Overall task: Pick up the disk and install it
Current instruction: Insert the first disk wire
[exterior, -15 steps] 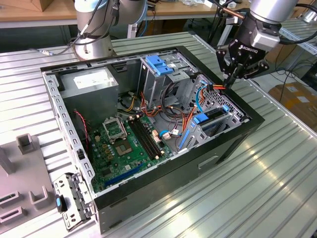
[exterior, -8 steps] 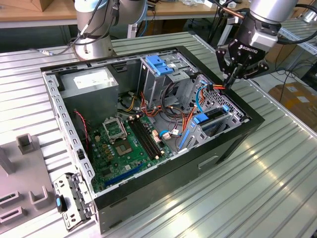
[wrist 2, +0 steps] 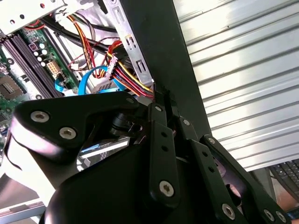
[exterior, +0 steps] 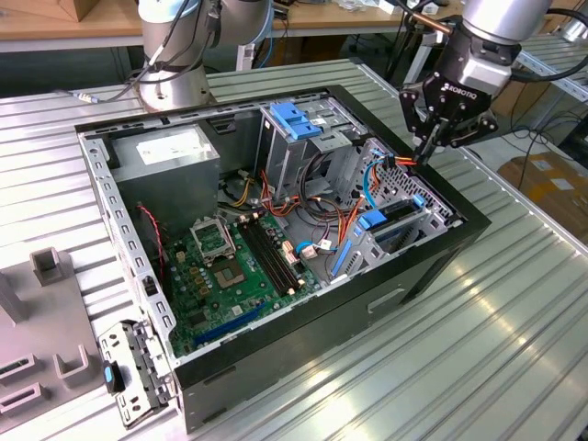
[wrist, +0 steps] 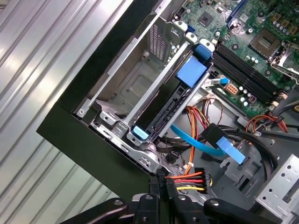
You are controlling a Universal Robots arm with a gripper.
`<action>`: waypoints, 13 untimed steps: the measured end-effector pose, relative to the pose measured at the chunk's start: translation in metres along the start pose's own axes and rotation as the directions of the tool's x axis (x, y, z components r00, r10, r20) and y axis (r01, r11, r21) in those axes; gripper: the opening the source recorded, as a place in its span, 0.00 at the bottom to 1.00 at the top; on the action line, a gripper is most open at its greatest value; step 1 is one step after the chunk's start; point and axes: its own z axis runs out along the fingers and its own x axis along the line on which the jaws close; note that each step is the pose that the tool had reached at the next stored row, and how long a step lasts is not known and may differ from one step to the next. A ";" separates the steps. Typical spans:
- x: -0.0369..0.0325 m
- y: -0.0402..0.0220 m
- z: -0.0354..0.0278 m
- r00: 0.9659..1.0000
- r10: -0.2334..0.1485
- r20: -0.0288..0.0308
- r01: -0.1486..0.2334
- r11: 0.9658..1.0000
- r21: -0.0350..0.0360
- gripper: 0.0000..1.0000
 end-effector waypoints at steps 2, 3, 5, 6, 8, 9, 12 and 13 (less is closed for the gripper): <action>-0.0002 0.0002 0.0000 1.000 0.011 0.000 -0.011 1.000 0.000 0.17; -0.0002 0.0003 0.0001 1.000 0.020 0.000 -0.020 1.000 -0.001 0.17; -0.0003 0.0004 0.0001 1.000 0.029 0.000 -0.029 1.000 -0.001 0.17; -0.0004 0.0005 0.0002 0.999 0.036 0.000 -0.036 0.999 -0.001 0.17; -0.0005 0.0007 0.0002 0.999 0.046 0.000 -0.046 0.999 -0.001 0.17; -0.0006 0.0008 0.0002 0.999 0.052 0.000 -0.052 0.999 -0.001 0.17; -0.0008 0.0011 0.0003 0.998 0.069 0.000 -0.069 0.998 -0.002 0.17; -0.0009 0.0012 0.0003 0.997 0.073 0.000 -0.073 0.997 -0.002 0.17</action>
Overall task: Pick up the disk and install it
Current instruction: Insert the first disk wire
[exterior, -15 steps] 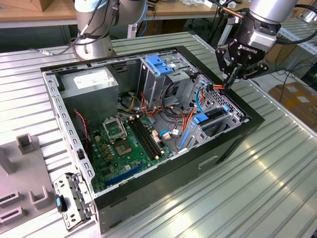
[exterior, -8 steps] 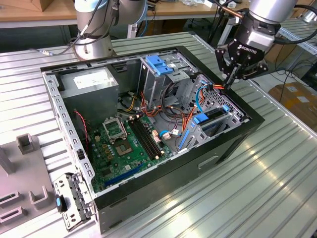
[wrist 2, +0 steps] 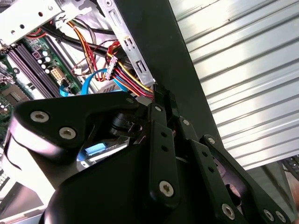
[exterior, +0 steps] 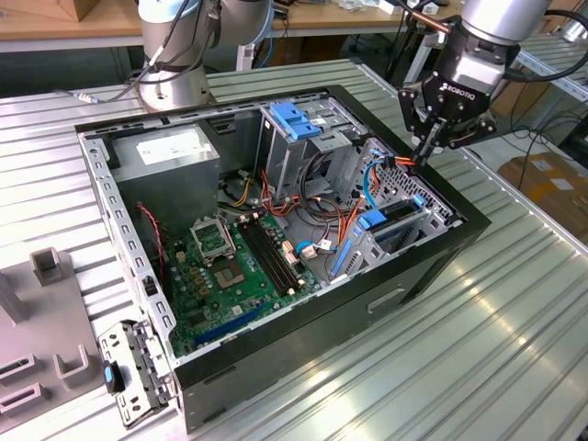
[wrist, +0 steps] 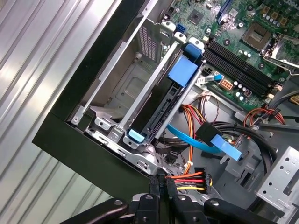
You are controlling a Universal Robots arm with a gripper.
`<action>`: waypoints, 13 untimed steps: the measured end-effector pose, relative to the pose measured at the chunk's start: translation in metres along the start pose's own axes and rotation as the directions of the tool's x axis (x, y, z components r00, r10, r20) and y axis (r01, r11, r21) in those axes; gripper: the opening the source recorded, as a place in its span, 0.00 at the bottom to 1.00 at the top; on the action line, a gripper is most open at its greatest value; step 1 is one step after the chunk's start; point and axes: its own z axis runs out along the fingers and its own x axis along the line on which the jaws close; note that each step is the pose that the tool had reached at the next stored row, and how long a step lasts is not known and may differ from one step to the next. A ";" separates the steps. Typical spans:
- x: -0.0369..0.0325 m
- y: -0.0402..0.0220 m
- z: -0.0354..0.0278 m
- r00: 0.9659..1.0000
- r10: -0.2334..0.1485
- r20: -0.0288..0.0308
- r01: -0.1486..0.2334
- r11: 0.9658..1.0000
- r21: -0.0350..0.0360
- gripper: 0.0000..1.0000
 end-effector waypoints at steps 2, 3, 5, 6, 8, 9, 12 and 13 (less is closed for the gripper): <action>-0.0001 0.0002 0.0001 1.000 0.010 0.000 -0.010 1.000 0.000 0.17; -0.0002 0.0002 0.0000 1.000 0.014 0.000 -0.014 1.000 0.000 0.17; -0.0003 0.0004 0.0001 1.000 0.023 0.000 -0.023 1.000 -0.001 0.17; -0.0003 0.0005 0.0001 1.000 0.027 0.000 -0.027 1.000 -0.001 0.17; -0.0005 0.0008 0.0001 0.999 0.036 0.000 -0.036 0.999 -0.001 0.17; -0.0007 0.0011 0.0001 0.999 0.040 0.000 -0.040 0.999 -0.001 0.17; -0.0016 0.0025 0.0001 0.999 0.047 0.000 -0.047 0.999 -0.001 0.17; -0.0022 0.0036 0.0001 0.999 0.050 0.000 -0.050 0.999 -0.001 0.17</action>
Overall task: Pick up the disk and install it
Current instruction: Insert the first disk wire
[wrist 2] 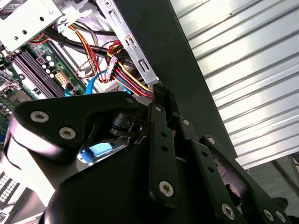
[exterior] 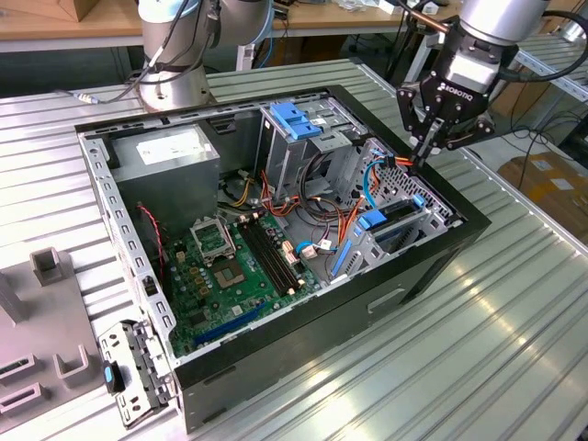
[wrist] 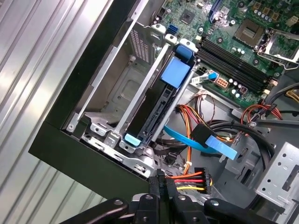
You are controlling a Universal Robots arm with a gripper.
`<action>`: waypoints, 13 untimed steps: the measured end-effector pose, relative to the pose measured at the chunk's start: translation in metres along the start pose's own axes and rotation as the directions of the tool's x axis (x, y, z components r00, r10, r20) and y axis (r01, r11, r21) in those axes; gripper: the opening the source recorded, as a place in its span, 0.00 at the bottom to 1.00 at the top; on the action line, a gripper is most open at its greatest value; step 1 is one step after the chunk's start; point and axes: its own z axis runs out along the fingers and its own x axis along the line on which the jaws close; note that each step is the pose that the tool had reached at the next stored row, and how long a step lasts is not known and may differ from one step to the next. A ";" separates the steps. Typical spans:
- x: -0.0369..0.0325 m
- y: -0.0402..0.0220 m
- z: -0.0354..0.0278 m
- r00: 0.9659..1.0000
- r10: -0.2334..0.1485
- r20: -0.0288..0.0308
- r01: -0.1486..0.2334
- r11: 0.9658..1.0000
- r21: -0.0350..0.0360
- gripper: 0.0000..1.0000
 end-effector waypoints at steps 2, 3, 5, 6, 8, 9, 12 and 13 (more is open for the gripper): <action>-0.0006 0.0013 0.0000 1.000 0.003 0.000 -0.003 1.000 0.000 0.17; -0.0009 0.0019 0.0001 1.000 0.005 0.000 -0.005 1.000 0.000 0.17; -0.0015 0.0030 0.0000 1.000 0.012 0.000 -0.012 1.000 0.000 0.17; -0.0016 0.0033 0.0001 1.000 0.015 0.000 -0.015 1.000 0.000 0.17; -0.0019 0.0036 0.0002 1.000 0.024 0.000 -0.024 1.000 -0.001 0.17; -0.0020 0.0039 0.0002 1.000 0.029 0.000 -0.029 1.000 -0.001 0.17; -0.0024 0.0048 0.0003 0.999 0.046 0.000 -0.046 0.999 -0.001 0.17; -0.0025 0.0050 0.0004 0.999 0.050 0.000 -0.050 0.999 -0.001 0.17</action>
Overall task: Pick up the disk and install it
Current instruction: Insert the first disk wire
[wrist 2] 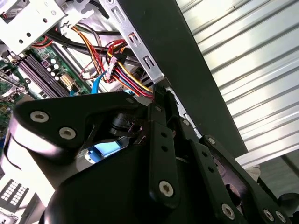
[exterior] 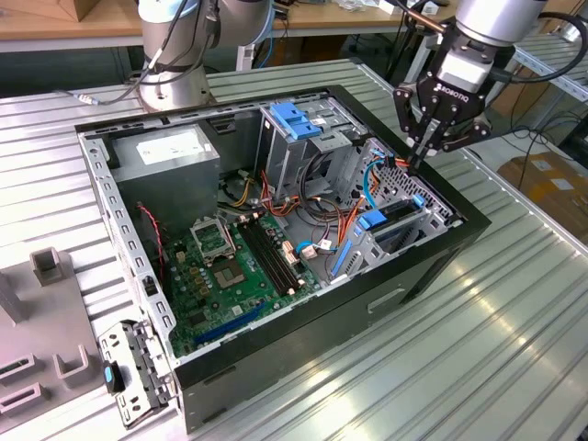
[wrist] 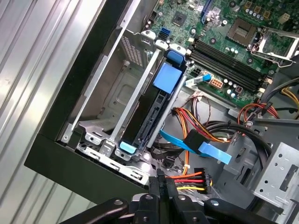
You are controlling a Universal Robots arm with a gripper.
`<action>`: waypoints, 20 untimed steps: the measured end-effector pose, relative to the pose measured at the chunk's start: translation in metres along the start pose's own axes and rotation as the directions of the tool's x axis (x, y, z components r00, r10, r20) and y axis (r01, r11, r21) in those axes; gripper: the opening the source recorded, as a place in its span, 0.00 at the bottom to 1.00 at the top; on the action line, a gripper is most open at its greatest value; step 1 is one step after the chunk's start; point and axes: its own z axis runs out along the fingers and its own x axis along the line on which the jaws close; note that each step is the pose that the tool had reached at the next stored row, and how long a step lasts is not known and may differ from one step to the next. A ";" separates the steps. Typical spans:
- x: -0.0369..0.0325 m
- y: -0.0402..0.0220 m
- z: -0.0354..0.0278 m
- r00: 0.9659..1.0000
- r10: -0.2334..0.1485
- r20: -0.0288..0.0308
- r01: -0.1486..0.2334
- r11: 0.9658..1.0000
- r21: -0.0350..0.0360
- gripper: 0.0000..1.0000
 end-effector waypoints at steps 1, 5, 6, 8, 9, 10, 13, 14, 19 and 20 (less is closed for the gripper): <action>-0.0001 0.0003 0.0001 1.000 0.008 0.000 -0.008 1.000 0.000 0.17; -0.0006 0.0014 0.0003 1.000 0.024 0.000 -0.024 1.000 -0.001 0.17; -0.0008 0.0018 0.0003 1.000 0.028 0.000 -0.028 1.000 -0.001 0.17; -0.0012 0.0027 0.0004 0.999 0.035 0.000 -0.035 0.999 -0.001 0.17; -0.0013 0.0031 0.0005 0.999 0.038 0.000 -0.038 0.999 -0.001 0.17; -0.0014 0.0034 0.0005 0.999 0.041 0.000 -0.041 0.999 -0.001 0.17; -0.0019 0.0047 0.0007 0.999 0.051 0.000 -0.051 0.999 -0.001 0.17; -0.0020 0.0050 0.0007 0.999 0.054 0.000 -0.054 0.999 -0.001 0.17; -0.0027 0.0069 0.0010 0.998 0.070 0.000 -0.070 0.998 -0.002 0.17; -0.0028 0.0073 0.0011 0.997 0.073 0.000 -0.073 0.997 -0.002 0.17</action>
